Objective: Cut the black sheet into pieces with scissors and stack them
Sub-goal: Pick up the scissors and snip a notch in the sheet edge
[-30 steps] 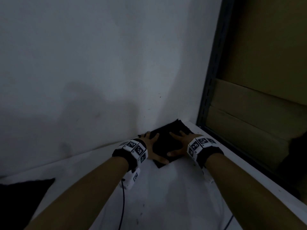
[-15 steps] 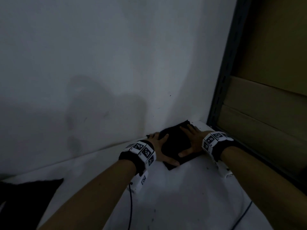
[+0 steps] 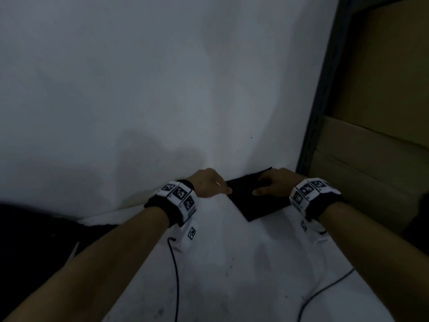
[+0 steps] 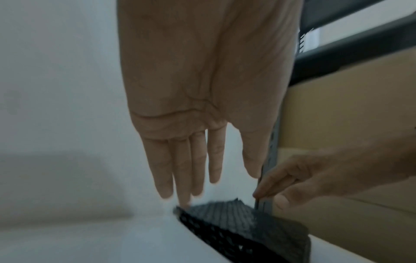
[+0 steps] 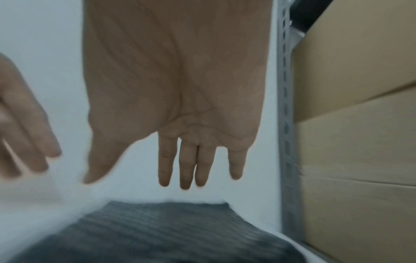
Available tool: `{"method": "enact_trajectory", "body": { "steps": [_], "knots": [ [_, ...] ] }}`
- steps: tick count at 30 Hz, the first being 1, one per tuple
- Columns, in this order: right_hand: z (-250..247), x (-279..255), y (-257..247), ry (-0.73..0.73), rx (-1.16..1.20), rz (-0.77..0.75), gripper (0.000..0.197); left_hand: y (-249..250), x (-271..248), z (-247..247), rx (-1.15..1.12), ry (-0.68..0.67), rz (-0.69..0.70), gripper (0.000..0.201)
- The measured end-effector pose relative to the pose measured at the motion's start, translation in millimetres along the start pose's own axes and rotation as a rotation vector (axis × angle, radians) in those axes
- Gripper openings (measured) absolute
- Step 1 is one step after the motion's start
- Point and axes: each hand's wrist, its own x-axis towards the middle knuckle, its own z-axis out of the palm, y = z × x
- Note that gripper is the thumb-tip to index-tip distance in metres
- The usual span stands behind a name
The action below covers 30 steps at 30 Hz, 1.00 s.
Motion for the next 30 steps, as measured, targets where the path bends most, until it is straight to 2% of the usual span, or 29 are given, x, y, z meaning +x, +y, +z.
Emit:
{"method": "enact_trajectory", "body": {
  "steps": [2, 6, 9, 14, 17, 20, 23, 25, 27, 30],
  "knots": [
    [0, -14, -21, 0.038, 0.031, -0.058, 0.058, -4, -28, -9, -0.043, 0.013, 0.003, 0.043],
    [7, -44, -76, 0.054, 0.135, -0.171, 0.037, -21, -95, -28, -0.044, 0.052, -0.036, 0.039],
    [19, -64, -122, 0.001, 0.241, -0.241, 0.032, -41, -146, -41, -0.028, 0.046, -0.083, 0.033],
    [46, -98, -206, -0.102, 0.406, -0.384, 0.027, -88, -221, -58, 0.077, 0.146, -0.136, 0.018],
    [68, -120, -265, -0.194, 0.355, -0.491, 0.034, -121, -265, -70, 0.120, 0.149, -0.211, 0.012],
    [93, -138, -323, -0.206, 0.102, -0.621, 0.057, -151, -305, -74, 0.164, 0.118, -0.288, 0.010],
    [117, -144, -364, -0.280, 0.014, -0.667, 0.070, -178, -338, -70, 0.227, 0.052, -0.356, 0.011],
    [129, -142, -376, -0.304, -0.079, -0.657, 0.068, -194, -354, -63, 0.322, 0.013, -0.391, 0.019],
    [136, -139, -378, -0.249, -0.183, -0.657, 0.066, -205, -368, -53, 0.402, -0.027, -0.409, 0.027],
    [139, -135, -371, -0.216, -0.230, -0.618, 0.070, -213, -380, -37, 0.396, -0.039, -0.378, 0.039]
  ]
}}
